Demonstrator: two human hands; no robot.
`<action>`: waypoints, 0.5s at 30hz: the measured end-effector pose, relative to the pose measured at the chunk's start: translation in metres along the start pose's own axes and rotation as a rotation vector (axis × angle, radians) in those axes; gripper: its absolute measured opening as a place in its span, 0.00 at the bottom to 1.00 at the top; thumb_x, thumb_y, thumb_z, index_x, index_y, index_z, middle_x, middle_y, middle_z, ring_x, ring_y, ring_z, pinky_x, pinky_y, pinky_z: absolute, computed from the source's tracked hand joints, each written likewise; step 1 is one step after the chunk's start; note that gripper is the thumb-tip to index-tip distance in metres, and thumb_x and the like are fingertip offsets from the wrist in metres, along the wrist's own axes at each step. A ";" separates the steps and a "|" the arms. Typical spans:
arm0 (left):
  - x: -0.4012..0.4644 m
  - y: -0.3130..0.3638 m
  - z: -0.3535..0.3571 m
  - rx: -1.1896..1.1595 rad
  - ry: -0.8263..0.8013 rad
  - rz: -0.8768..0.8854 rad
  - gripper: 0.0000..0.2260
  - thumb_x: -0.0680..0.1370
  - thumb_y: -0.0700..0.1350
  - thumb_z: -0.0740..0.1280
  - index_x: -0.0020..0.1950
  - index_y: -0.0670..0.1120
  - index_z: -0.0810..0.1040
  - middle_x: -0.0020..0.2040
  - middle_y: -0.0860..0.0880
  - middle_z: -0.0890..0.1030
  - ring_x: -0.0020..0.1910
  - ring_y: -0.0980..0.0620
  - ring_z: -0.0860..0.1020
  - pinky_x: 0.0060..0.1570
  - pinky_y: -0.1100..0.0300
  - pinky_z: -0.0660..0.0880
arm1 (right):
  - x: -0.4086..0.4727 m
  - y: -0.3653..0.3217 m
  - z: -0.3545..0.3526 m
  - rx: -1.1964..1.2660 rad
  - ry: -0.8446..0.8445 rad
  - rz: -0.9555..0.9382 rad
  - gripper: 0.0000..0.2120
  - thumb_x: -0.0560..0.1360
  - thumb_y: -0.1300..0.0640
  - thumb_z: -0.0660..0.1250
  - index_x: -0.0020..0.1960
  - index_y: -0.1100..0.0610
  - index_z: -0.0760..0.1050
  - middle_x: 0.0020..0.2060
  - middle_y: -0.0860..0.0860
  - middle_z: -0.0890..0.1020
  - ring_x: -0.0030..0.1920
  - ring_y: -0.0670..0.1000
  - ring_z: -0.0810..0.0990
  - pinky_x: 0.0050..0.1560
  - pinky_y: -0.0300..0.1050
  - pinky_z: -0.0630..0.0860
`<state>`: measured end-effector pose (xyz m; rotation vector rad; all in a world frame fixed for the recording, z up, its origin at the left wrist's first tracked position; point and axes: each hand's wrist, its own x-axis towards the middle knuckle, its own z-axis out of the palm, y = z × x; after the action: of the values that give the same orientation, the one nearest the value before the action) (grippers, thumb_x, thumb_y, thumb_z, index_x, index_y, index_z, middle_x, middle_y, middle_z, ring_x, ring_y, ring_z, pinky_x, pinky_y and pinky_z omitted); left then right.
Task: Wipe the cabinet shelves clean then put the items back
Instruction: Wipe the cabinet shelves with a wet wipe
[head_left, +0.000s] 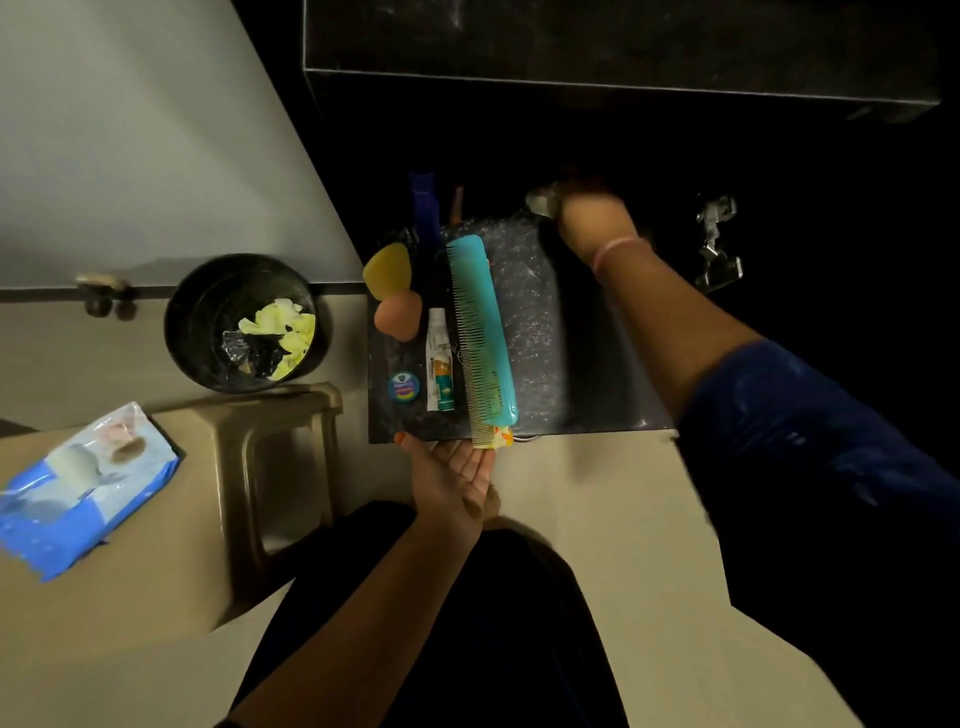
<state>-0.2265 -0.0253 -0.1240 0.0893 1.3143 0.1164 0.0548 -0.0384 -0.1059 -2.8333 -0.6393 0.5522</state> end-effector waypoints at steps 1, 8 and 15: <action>-0.001 0.000 0.000 0.001 0.000 0.001 0.35 0.77 0.66 0.49 0.68 0.39 0.69 0.68 0.40 0.72 0.67 0.44 0.72 0.69 0.51 0.67 | 0.003 -0.003 0.009 -0.030 0.022 -0.003 0.17 0.80 0.59 0.57 0.66 0.62 0.70 0.63 0.61 0.75 0.62 0.61 0.74 0.61 0.50 0.70; -0.005 0.000 0.003 0.038 0.012 -0.021 0.35 0.77 0.67 0.48 0.68 0.39 0.69 0.68 0.41 0.73 0.68 0.44 0.71 0.68 0.51 0.65 | -0.075 0.019 0.042 0.185 0.138 -0.028 0.14 0.80 0.54 0.59 0.60 0.61 0.75 0.57 0.61 0.76 0.58 0.59 0.76 0.58 0.43 0.68; 0.000 0.000 0.002 0.017 0.018 0.000 0.36 0.77 0.67 0.49 0.68 0.39 0.69 0.67 0.40 0.73 0.67 0.44 0.72 0.65 0.51 0.69 | -0.233 0.072 0.077 -0.045 -0.108 -0.247 0.26 0.74 0.47 0.45 0.59 0.53 0.78 0.56 0.50 0.79 0.56 0.51 0.77 0.57 0.39 0.73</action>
<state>-0.2248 -0.0249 -0.1231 0.1034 1.3337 0.1063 -0.1436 -0.1986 -0.1215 -2.7227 -1.0159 0.6550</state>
